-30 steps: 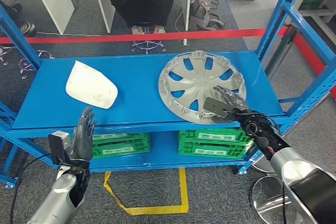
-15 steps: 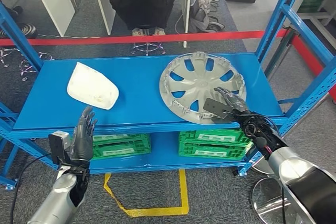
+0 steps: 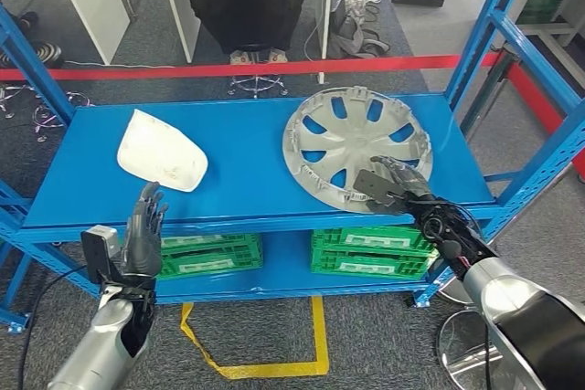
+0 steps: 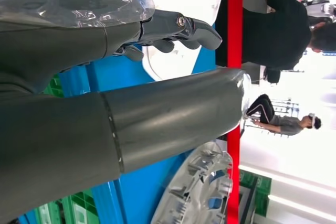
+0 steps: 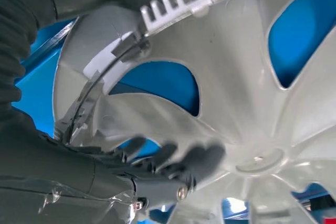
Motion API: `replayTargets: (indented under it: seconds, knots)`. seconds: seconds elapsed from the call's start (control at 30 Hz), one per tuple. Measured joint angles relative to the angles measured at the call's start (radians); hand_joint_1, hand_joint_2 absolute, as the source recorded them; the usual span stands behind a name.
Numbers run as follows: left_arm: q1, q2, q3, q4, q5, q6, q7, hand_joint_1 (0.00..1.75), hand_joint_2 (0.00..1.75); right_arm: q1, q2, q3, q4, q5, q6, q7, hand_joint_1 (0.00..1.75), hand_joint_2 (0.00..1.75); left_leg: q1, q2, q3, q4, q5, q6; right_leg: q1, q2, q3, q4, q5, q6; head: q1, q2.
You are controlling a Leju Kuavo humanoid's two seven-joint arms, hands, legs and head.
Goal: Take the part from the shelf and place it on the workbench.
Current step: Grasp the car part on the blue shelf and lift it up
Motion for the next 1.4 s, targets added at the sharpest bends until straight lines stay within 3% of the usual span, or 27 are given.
replayTargets:
  seconds: [0.9, 1.17, 1.4]
  knots:
    - [-0.007, 0.000, 0.000, 0.000, 0.003, -0.009, -0.005, 0.00, 0.00, -0.004, 0.004, -0.019, -0.001, -0.092, 0.028, -0.017, 1.75, 1.75, 0.000, 0.000, 0.003, 0.004, -0.007, 0.004, 0.000, 0.000, 0.006, -0.002, -0.004, 0.003, 0.001, 0.000]
    - [-0.007, 0.000, 0.000, 0.000, -0.001, -0.009, -0.006, 0.00, 0.00, -0.007, 0.004, -0.027, -0.025, -0.182, 0.069, -0.009, 1.75, 1.75, 0.000, 0.001, 0.003, 0.004, -0.007, 0.003, 0.000, 0.002, 0.006, -0.002, -0.004, 0.003, 0.001, 0.000]
    - [-0.006, 0.002, 0.000, 0.002, -0.005, -0.011, -0.009, 0.00, 0.00, -0.009, -0.002, -0.063, -0.096, -0.374, 0.169, 0.028, 1.75, 1.75, 0.000, 0.004, 0.003, 0.004, -0.008, 0.003, 0.000, 0.005, 0.006, -0.002, -0.004, 0.003, 0.002, 0.000]
